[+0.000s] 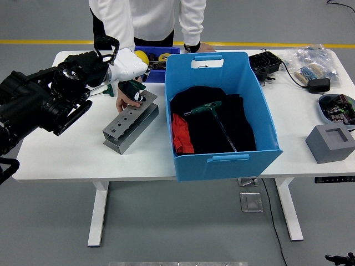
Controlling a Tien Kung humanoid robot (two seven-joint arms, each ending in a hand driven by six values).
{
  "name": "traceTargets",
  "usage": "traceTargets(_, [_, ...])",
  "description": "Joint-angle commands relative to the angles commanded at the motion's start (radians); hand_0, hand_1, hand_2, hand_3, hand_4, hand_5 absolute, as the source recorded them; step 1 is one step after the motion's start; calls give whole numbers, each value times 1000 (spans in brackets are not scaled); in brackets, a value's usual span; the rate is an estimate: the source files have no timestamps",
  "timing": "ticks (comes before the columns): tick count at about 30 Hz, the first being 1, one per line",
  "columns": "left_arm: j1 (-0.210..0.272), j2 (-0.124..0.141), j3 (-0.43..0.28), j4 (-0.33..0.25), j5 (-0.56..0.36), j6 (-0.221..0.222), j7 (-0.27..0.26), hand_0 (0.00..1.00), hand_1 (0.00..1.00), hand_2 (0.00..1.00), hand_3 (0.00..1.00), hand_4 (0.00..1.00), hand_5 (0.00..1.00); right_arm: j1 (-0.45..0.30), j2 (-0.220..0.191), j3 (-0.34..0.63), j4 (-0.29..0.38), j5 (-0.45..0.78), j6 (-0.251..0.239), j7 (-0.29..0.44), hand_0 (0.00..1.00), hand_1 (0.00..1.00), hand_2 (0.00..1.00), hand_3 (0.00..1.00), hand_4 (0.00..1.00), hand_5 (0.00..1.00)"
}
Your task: Lift tool from toolbox,place it in box,lift tool from toolbox,place it in box
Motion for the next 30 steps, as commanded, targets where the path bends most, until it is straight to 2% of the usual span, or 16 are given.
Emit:
traceTargets(2, [1,0,1,6,-4,1,-1,646,523,602,610,851,641,5,0,1,0,-2,0,0,616,591,653,531,779,590])
traceTargets(3, [1,0,2,9,-6,2,-1,688,549,618,615,846,659,7,0,1,1,-4,0,0,616,591,652,531,779,590])
traceTargets(7, [2,0,2,17,-14,0,-2,688,549,618,615,846,659,15,-1,-1,1,-5,-1,1,616,591,652,531,779,590])
traceTargets(19, [-4,-11,2,27,-113,-38,-23,714,547,608,602,835,666,33,-2,-8,2,-5,-5,5,611,590,652,530,778,588])
traceTargets(30, [-8,-16,28,31,-126,-108,-18,732,545,590,562,830,671,41,-4,-17,3,7,-8,8,609,589,646,530,777,587])
